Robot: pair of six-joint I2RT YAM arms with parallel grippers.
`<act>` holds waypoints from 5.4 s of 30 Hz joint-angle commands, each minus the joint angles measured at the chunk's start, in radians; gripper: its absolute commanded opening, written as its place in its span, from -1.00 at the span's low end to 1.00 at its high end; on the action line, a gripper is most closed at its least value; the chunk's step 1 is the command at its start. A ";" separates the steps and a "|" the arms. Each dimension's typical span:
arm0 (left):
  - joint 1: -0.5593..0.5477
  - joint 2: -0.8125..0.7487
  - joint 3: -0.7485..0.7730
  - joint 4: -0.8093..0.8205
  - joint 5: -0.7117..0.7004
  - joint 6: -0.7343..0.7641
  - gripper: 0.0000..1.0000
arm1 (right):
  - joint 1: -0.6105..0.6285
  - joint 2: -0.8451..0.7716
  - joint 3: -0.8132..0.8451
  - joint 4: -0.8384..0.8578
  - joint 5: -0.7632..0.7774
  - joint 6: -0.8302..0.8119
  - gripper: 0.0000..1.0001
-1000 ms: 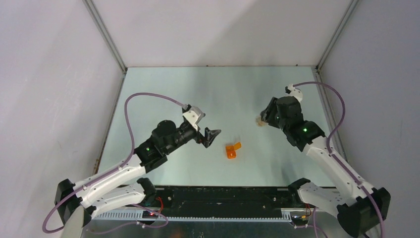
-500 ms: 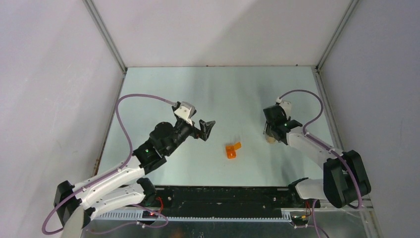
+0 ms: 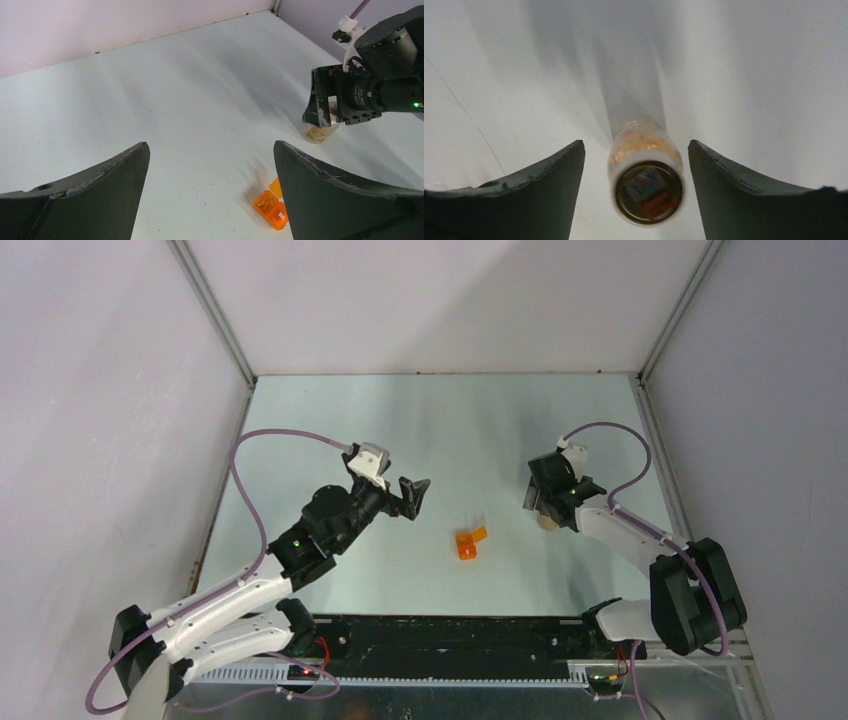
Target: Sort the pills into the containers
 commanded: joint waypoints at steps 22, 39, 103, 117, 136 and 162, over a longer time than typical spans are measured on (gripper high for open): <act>0.030 0.035 0.004 -0.100 0.001 -0.290 0.98 | 0.170 -0.197 0.087 -0.068 -0.461 -0.012 0.45; 0.047 0.097 0.009 -0.067 0.052 -0.300 0.96 | 0.147 0.092 0.119 0.042 -0.793 -0.042 0.09; 0.077 0.076 -0.120 0.049 0.237 -0.531 0.93 | 0.111 -0.007 0.132 0.109 -0.833 0.151 -0.88; 0.076 0.188 -0.162 0.346 0.437 -0.864 0.83 | 0.004 -0.180 0.132 0.162 -0.982 0.340 -0.88; 0.081 0.409 -0.183 0.729 0.544 -1.079 0.27 | -0.014 -0.219 0.132 0.236 -1.062 0.402 -0.87; 0.094 0.472 -0.210 0.872 0.535 -1.164 -1.00 | -0.013 -0.239 0.132 0.226 -1.062 0.394 -0.81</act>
